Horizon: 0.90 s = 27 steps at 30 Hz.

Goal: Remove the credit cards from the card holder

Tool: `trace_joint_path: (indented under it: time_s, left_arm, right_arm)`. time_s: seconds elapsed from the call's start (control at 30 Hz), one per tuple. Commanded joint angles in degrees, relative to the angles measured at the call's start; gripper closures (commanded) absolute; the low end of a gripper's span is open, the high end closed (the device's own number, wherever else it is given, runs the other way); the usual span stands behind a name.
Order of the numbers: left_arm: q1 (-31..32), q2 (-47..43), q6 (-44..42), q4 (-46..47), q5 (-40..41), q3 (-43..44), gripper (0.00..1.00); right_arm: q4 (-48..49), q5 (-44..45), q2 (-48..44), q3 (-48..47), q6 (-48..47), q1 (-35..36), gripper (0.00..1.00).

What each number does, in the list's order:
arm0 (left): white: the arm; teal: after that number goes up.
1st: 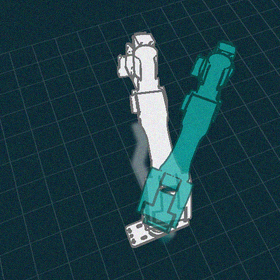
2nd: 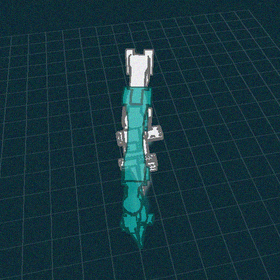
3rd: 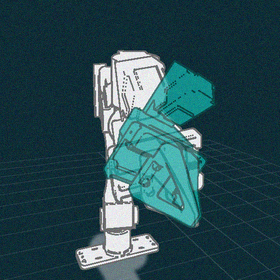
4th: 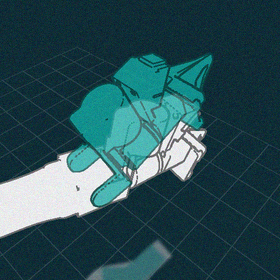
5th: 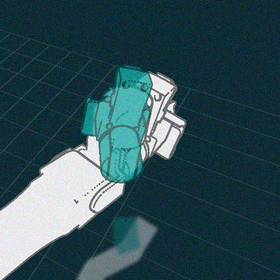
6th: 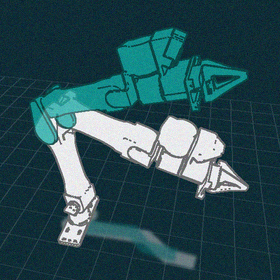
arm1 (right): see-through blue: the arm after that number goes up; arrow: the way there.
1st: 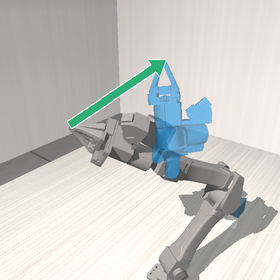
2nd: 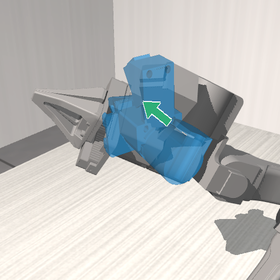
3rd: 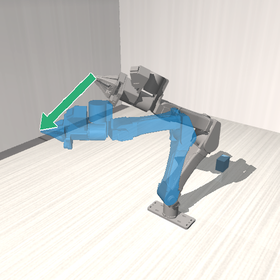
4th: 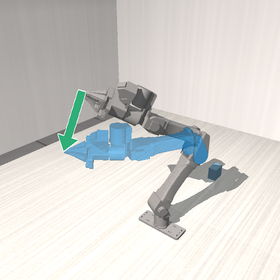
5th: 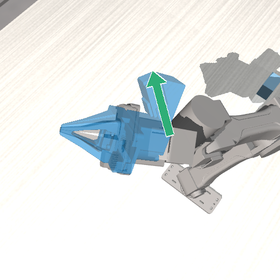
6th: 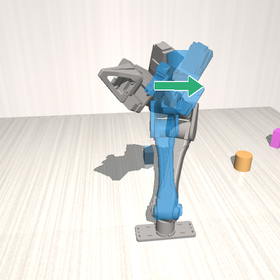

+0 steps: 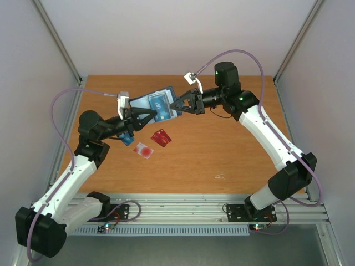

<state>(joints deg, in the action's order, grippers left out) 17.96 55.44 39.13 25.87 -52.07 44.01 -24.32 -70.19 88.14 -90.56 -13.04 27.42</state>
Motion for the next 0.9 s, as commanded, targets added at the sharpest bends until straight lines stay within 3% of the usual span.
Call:
trace_joint_path:
  time_s: [0.0, 0.13, 0.6, 0.67, 0.73, 0.87]
  left_arm:
    - [-0.4, -1.0, -1.0, 1.3, -0.1, -0.2, 1.0]
    - [-0.5, -1.4, -1.1, 1.5, -0.6, -0.2, 0.89]
    - [-1.1, -1.6, -0.7, 1.3, -0.7, -0.3, 1.0]
    - [-1.3, -1.6, -0.6, 1.3, -0.4, -0.4, 0.98]
    - [-1.4, -1.8, -0.6, 1.2, -0.3, -0.4, 0.89]
    - [-1.4, -1.4, -0.7, 1.4, -0.8, -0.2, 0.89]
  right_arm:
    - [-0.6, -0.5, -2.1, -0.6, -1.4, -0.1, 0.99]
    - [-0.7, -0.7, -2.2, -0.7, -2.0, -0.1, 0.99]
    - [-1.0, -1.6, -1.9, -1.3, -2.0, -0.6, 0.99]
    - [-1.4, -1.8, -2.0, -1.3, -2.1, -0.9, 0.99]
    - [-1.5, -1.8, -2.1, -1.3, -2.2, -1.2, 0.99]
    - [-1.8, -2.4, -1.9, -1.8, -1.9, -1.1, 0.99]
